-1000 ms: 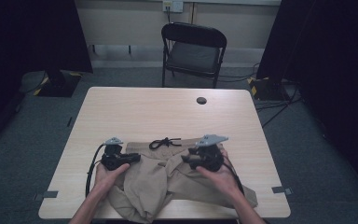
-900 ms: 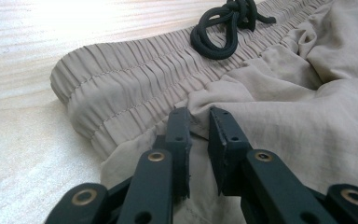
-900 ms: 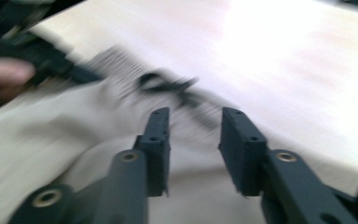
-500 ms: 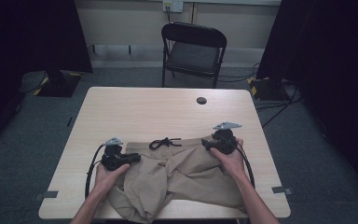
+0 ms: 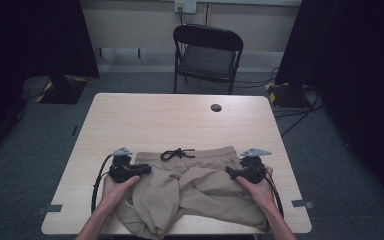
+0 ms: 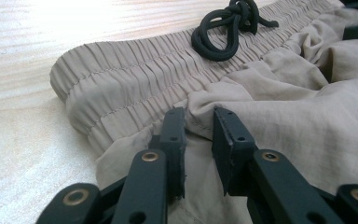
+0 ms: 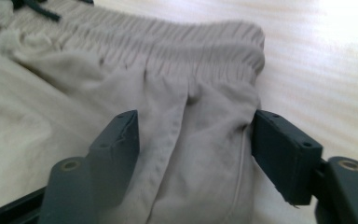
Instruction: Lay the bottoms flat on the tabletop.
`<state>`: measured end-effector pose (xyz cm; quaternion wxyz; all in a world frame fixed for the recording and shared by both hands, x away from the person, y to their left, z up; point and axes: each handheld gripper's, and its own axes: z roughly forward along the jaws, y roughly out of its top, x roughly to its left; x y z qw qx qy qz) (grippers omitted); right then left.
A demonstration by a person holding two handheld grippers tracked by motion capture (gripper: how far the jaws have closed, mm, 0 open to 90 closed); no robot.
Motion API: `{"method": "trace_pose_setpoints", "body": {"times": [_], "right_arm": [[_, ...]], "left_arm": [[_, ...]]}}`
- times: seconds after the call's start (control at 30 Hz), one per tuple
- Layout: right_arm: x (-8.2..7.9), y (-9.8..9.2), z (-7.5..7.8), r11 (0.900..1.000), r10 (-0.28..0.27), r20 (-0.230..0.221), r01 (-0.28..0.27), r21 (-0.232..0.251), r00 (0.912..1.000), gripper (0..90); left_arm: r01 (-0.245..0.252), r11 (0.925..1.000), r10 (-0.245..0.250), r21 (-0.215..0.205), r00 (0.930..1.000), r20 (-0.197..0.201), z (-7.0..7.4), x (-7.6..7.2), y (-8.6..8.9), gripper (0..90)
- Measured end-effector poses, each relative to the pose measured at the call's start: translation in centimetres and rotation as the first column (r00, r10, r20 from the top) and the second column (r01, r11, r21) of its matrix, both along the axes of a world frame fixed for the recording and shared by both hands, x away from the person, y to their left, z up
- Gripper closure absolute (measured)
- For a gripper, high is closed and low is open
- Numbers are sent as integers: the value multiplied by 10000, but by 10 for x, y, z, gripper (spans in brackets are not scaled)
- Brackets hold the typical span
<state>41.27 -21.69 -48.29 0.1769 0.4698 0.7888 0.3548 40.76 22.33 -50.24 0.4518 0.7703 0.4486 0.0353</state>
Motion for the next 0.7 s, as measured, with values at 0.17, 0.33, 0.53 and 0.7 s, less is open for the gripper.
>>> {"method": "trace_pose_setpoints", "body": {"times": [0.17,0.33,0.53,0.7], "right_arm": [[19,-3,12,9980,-250,201,238,579,9995,379],[27,2,1,9996,-73,-281,80,271,9996,394],[15,1,-9,9999,-171,-84,171,18,9998,451],[11,-3,-10,9996,-256,79,255,116,9996,652]], "left_arm": [[17,10000,-17,-46,10000,0,0,0,0,737],[34,10000,-34,-3,10000,-6,1,-1,0,710],[-12,9998,11,185,10000,54,8,-5,1,623],[-233,9997,237,-116,9990,377,21,-11,10,526]]}}
